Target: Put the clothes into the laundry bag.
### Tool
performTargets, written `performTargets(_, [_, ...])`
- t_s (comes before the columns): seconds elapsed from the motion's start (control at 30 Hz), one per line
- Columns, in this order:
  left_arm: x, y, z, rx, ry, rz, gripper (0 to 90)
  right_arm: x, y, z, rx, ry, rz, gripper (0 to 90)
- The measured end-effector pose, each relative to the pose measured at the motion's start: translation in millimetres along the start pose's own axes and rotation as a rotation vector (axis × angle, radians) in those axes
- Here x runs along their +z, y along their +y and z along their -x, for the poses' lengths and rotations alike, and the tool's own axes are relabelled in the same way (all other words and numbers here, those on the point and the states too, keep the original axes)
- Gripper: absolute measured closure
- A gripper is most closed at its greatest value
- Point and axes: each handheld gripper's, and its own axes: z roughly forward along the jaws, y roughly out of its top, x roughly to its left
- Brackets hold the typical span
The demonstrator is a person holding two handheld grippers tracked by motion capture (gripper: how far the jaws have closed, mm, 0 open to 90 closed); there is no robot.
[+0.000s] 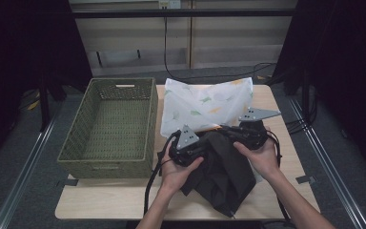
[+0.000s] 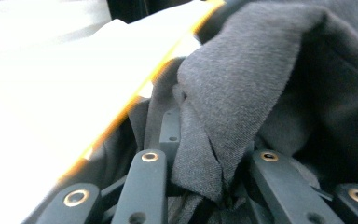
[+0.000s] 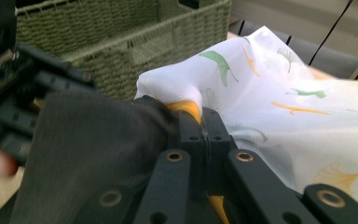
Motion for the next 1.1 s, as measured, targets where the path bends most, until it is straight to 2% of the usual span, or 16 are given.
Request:
performTargets(0.1, [-2.3,10.4,0.3,0.023,0.025,-0.001,74.7,-6.2,3.3,-0.1,0.006,0.008,0.016,89.5])
performTargets(0.2, [7.4,5.7,-1.0,0.031,0.054,-0.04,74.7,-7.8,2.1,0.1,0.002,-0.007,-0.005,89.5])
performTargets(0.27, [21.3,-7.0,-10.1,-0.022,0.056,-0.064,74.7,-5.8,-3.6,1.4,0.008,-0.015,-0.026,89.6])
performTargets(0.37, [32.7,-17.5,-14.5,-0.046,0.041,-0.1,74.7,-5.4,-7.9,1.1,0.016,0.002,-0.031,89.6])
performTargets(0.43, [43.6,-24.8,-11.8,0.006,0.086,-0.149,74.7,-5.9,-8.1,-0.2,0.015,0.009,-0.036,89.6])
performTargets(0.5, [55.8,-34.2,-10.3,0.03,0.143,-0.185,74.7,-7.3,-6.6,-6.3,0.002,0.021,-0.036,89.5])
performTargets(0.53, [55.8,-34.2,-10.3,0.03,0.143,-0.185,74.7,-7.3,-6.6,-6.3,0.002,0.021,-0.036,89.5])
performTargets(0.63, [62.0,-47.3,-19.8,-0.089,0.142,-0.143,74.7,-13.1,-6.0,-14.2,-0.004,0.028,-0.03,89.5])
performTargets(0.73, [60.9,-49.3,-19.2,-0.061,0.157,-0.143,74.4,-17.7,-11.6,-19.3,-0.012,0.037,-0.048,89.5])
performTargets(0.83, [59.4,-49.3,-22.1,-0.093,0.131,-0.129,68.3,-13.5,-29.7,-18.2,0.0,0.044,-0.098,89.5])
performTargets(0.87, [54.7,-49.5,-24.9,-0.11,0.081,-0.103,62.3,-6.1,-43.2,-15.8,0.022,0.052,-0.117,89.5])
performTargets(0.9, [54.7,-49.5,-24.9,-0.11,0.081,-0.103,55.8,-2.2,-48.5,-14.5,0.029,0.062,-0.129,89.4])
performTargets(0.93, [50.9,-48.9,-25.5,-0.108,0.067,-0.099,55.8,-2.2,-48.5,-14.5,0.029,0.062,-0.129,89.4])
performTargets(0.97, [39.5,-46.9,-25.5,-0.11,0.038,-0.084,41.8,4.0,-54.4,-12.6,0.028,0.062,-0.145,89.4])
performTargets(1.07, [26.9,-46.0,-22.4,-0.125,0.026,-0.052,31.7,5.2,-54.9,-11.8,0.033,0.058,-0.14,89.4])
performTargets(1.1, [16.2,-45.9,-19.3,-0.106,0.033,-0.034,31.7,5.3,-54.1,-11.1,0.029,0.054,-0.135,89.4])
